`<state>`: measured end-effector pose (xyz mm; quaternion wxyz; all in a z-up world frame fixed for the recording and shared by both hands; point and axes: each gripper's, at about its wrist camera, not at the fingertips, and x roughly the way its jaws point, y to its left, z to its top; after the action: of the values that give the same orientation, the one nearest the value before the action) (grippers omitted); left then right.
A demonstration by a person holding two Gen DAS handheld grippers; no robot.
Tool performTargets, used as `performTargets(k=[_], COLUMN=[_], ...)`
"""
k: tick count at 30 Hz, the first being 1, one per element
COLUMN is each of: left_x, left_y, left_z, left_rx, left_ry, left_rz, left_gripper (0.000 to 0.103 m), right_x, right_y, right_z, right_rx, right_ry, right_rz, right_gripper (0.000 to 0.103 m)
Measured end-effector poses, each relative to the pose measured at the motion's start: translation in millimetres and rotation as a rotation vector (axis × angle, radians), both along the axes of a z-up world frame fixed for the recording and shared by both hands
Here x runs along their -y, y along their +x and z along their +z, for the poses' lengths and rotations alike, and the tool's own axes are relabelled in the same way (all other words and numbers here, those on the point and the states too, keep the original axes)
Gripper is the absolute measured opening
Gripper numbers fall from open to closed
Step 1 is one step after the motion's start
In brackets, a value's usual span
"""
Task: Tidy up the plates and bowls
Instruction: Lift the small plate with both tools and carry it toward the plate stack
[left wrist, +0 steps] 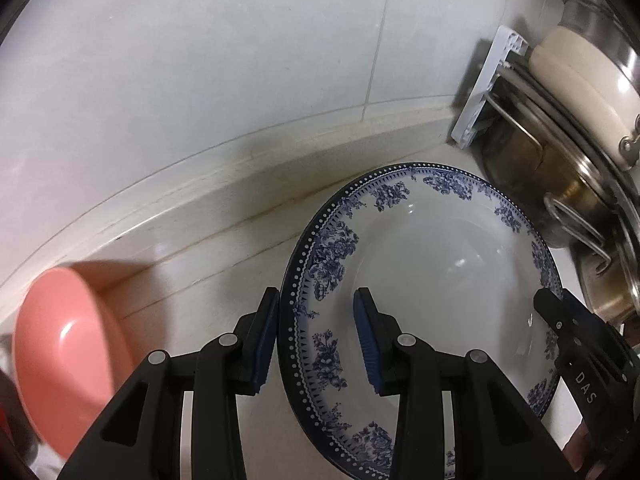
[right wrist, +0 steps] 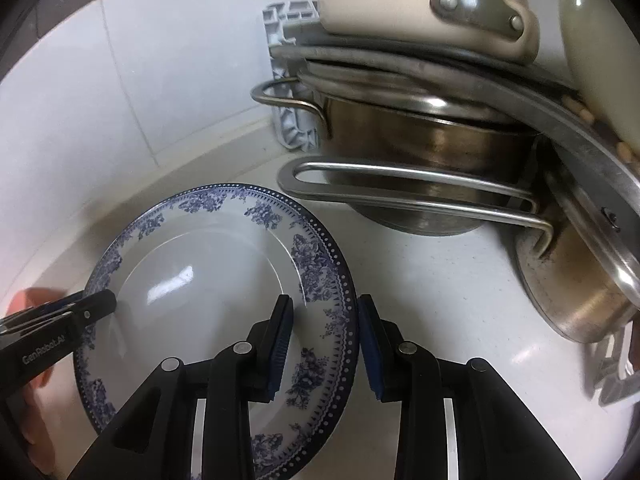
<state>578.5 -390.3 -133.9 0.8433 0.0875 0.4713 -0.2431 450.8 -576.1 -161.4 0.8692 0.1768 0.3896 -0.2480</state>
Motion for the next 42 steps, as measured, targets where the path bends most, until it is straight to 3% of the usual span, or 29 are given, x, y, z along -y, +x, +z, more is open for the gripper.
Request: performTargets(k=[15, 28, 42], left_x=[-55.9, -111.3, -183.1], left_y=[-63.4, -120.2, -177.6], left_z=[42.1, 79.2, 91.7], left_rx=[0.022, 0.123, 0.145], left_ry=[-0.051, -0.084, -0.111], left_rz=[0.067, 0.113, 0.172], left_gripper=[0.037, 0.037, 0.037], right_x=[-43.8, -89.6, -167.6], right_y=[-48.4, -91.6, -135.9], right_z=[47.1, 80.1, 107.1], right_rx=[0.043, 0.079, 0.100], right_ry=[-0.011, -0.018, -0.078], right_rz=[0.046, 0.104, 0.165], right_gripper=[0.034, 0.034, 0.034])
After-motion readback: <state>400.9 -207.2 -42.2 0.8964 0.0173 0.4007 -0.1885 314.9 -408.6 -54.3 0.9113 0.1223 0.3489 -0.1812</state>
